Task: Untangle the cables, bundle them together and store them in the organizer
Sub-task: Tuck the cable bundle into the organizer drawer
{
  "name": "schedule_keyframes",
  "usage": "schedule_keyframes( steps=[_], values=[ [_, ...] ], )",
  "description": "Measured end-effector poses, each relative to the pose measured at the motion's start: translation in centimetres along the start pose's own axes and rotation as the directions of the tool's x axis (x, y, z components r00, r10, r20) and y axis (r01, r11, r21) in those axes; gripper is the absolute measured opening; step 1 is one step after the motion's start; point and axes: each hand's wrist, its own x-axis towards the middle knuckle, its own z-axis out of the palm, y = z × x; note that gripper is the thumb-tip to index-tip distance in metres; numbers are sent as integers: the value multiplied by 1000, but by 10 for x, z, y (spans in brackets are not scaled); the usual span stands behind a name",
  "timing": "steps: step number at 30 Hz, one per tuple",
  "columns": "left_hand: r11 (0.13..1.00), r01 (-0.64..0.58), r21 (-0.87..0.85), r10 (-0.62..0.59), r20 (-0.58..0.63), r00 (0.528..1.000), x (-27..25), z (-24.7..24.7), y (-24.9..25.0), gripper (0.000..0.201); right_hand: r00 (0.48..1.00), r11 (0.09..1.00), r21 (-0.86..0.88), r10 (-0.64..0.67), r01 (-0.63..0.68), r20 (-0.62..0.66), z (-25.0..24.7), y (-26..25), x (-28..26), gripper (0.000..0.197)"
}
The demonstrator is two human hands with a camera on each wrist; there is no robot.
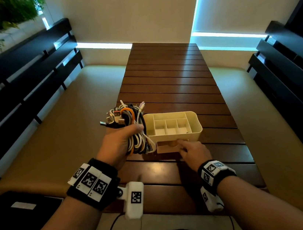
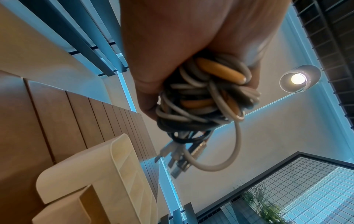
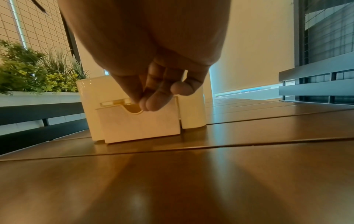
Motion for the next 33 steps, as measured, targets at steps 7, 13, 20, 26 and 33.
schedule_keyframes(
  steps=[7, 13, 20, 26, 33],
  values=[
    [1000, -14, 4, 14, 3, 1000, 2, 2, 3, 23, 989, 989, -67, 134, -129, 67, -4, 4, 9, 20],
    [1000, 9, -8, -9, 19, 1000, 10, 4, 0, 21, 990, 992, -79, 108, -101, 85, -5, -2, 1, 22],
    [999, 29, 16, -30, 44, 999, 19, 7, -7, 26, 960, 999, 18, 25, -32, 279, -8, -5, -21, 22],
    [957, -108, 269, 55, 199, 978, 27, 22, -20, 36, 976, 934, 335, 51, -122, 213, -24, -5, -10, 15],
    [910, -216, 353, 94, 332, 939, 47, 40, -50, 50, 968, 985, 131, 76, -110, 237, -24, 4, -12, 19]
  ],
)
